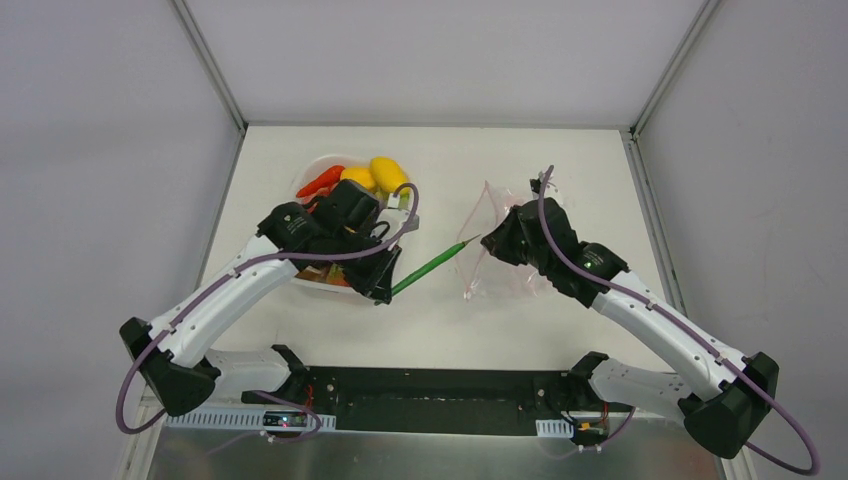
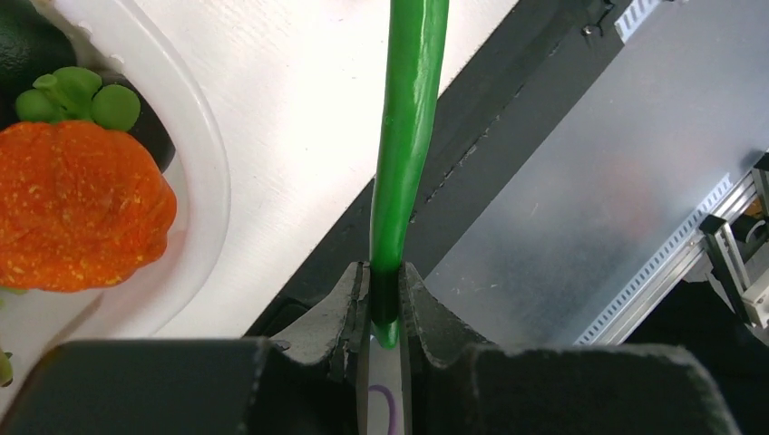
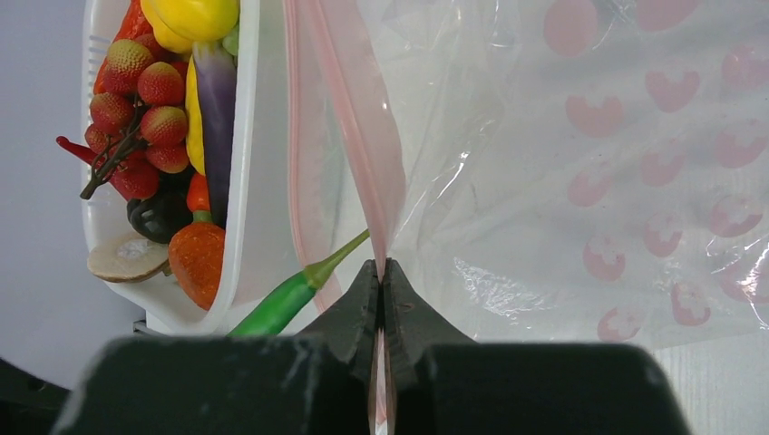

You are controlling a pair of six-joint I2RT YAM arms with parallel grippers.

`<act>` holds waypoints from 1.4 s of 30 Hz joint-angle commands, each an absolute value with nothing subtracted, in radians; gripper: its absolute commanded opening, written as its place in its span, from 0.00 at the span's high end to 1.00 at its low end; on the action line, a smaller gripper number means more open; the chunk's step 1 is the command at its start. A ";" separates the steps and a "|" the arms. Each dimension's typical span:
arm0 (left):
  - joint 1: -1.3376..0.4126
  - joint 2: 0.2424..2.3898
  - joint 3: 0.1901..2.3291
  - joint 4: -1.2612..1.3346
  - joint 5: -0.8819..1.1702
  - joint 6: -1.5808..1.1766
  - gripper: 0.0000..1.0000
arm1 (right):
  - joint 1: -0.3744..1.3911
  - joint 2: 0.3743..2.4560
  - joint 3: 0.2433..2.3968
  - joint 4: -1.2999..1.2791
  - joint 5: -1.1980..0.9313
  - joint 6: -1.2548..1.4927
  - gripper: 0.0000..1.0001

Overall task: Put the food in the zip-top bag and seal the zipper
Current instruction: Place the fake vegetable in the zipper food storage bag.

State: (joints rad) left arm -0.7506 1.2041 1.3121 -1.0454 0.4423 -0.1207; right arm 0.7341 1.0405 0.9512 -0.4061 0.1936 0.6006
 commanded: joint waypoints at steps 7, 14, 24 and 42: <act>-0.806 1.359 1.452 -0.977 0.361 -0.232 1.00 | 0.729 1.016 0.940 -0.340 0.066 0.564 0.99; -0.855 1.497 1.573 -1.012 0.356 -0.234 1.00 | 0.731 0.996 0.919 -0.289 -0.054 0.523 0.99; -0.881 1.582 1.637 -0.995 0.416 -0.258 1.00 | 0.733 1.006 0.928 -0.285 -0.102 0.469 1.00; -0.889 1.716 1.871 -1.253 0.438 -0.140 0.95 | 0.758 0.896 0.863 -0.200 -0.203 0.301 1.00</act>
State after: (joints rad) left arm -0.8783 1.6924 1.8076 -1.2293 0.4118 -0.1341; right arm 0.7452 0.9344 0.8852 -0.2764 -0.1596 0.3290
